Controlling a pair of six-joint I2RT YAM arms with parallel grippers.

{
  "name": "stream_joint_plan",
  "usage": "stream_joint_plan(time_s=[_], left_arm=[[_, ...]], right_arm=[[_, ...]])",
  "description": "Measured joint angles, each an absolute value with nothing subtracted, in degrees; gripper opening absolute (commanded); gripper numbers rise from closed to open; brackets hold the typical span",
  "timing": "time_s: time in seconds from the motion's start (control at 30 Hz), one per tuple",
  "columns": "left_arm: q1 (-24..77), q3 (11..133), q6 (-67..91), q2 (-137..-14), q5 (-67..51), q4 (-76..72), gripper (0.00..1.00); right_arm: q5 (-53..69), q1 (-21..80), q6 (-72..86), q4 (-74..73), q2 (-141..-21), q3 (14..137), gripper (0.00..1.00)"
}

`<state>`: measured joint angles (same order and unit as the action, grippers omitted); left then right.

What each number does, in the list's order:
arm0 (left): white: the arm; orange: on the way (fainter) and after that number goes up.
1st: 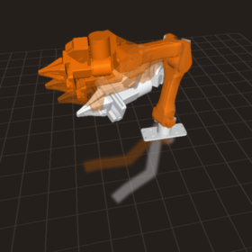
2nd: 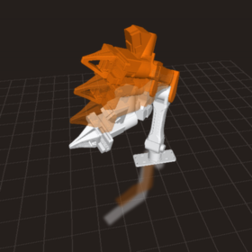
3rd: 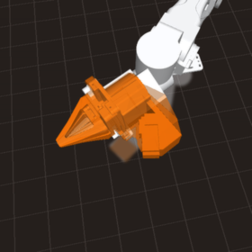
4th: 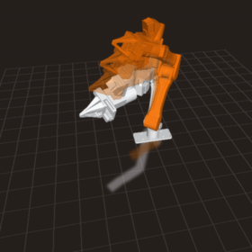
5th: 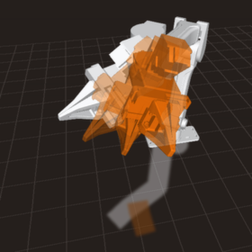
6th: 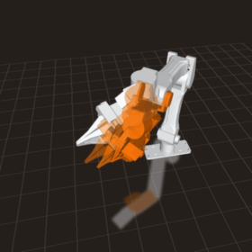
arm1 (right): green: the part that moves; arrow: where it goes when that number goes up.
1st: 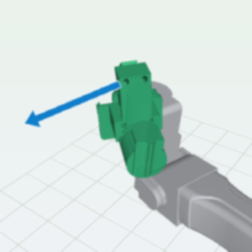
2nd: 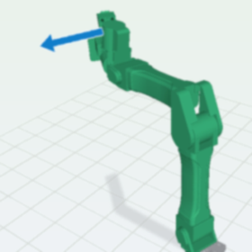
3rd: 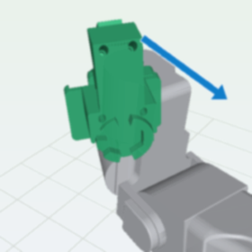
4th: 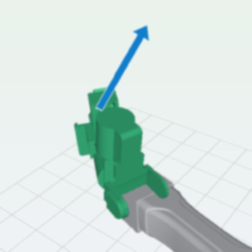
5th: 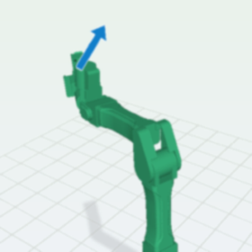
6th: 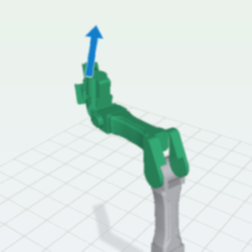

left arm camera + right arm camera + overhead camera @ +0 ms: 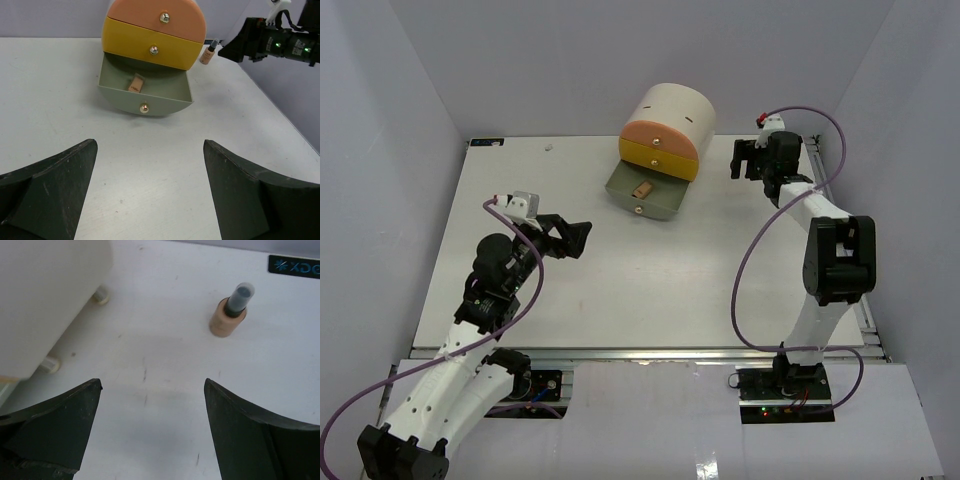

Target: Organize the makeup

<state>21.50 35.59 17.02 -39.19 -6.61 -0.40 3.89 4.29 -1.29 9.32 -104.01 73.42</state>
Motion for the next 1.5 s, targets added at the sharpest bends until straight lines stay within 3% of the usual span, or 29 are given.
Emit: stream_joint_plan(time_s=[0.27, 0.5, 0.83, 1.17, 1.5], left_arm=[[21.46, 35.59, 17.02, -40.47, -6.60, -0.40, 0.98], [20.62, 35.59, 17.05, -41.60, -7.13, -0.43, 0.98], [18.40, 35.59, 18.04, -43.26, -9.55, -0.66, 0.98], [16.52, 35.59, 18.97, -44.23, -12.17, -1.57, 0.98], [16.23, 35.59, 19.19, -44.27, -12.91, -1.72, 0.98]], right_arm=[[-11.05, 4.22, 4.95, 8.68, -120.81, 90.98, 0.96], [-15.37, 3.53, 8.01, 7.22, -129.11, 99.40, 1.00], [-16.30, 2.90, 8.99, 4.60, -139.14, 110.46, 0.75], [-13.64, 1.44, 10.32, 2.29, -141.10, 111.66, 0.53], [-10.31, 0.85, 10.06, 3.08, -140.86, 110.93, 0.12]])
